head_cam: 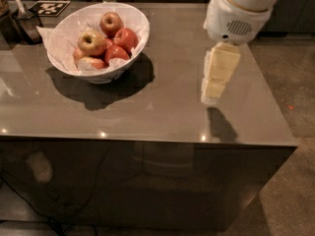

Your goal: Pick apple from white bowl

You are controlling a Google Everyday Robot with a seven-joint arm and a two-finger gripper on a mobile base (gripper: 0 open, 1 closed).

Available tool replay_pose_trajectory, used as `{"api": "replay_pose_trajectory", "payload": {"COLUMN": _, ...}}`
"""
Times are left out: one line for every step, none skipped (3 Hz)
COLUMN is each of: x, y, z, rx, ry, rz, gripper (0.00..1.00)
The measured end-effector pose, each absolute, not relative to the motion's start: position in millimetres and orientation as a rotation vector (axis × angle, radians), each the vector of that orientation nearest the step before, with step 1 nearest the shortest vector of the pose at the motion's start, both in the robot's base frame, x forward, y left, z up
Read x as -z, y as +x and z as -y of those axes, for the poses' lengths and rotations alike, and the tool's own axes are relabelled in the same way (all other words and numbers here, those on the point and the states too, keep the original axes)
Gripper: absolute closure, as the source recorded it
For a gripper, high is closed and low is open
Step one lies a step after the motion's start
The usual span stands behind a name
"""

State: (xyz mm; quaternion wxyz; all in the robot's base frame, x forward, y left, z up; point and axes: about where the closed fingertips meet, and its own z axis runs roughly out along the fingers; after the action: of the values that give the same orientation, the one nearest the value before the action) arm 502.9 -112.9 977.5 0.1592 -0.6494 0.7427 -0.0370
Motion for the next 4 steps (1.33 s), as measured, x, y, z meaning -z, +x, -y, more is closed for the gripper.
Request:
{"api": "replay_pose_trajectory", "payload": {"x": -986, "y": 531, "z": 71, "rx": 0.113, "ry": -1.906, "rz": -2.062, "gripper": 0.00}}
{"api": "replay_pose_trajectory", "payload": {"x": -989, "y": 533, "z": 65, "rx": 0.115, "ry": -1.905, "rz": -2.042, "gripper": 0.00}}
{"api": "replay_pose_trajectory", "payload": {"x": -1000, "y": 539, "z": 49, "rx": 0.122, "ry": -1.903, "rz": -1.990, "gripper": 0.00}}
{"api": "replay_pose_trajectory", "payload": {"x": -1024, "y": 545, "z": 18, "rx": 0.190, "ry": -1.949, "rz": -1.894, "gripper": 0.00}}
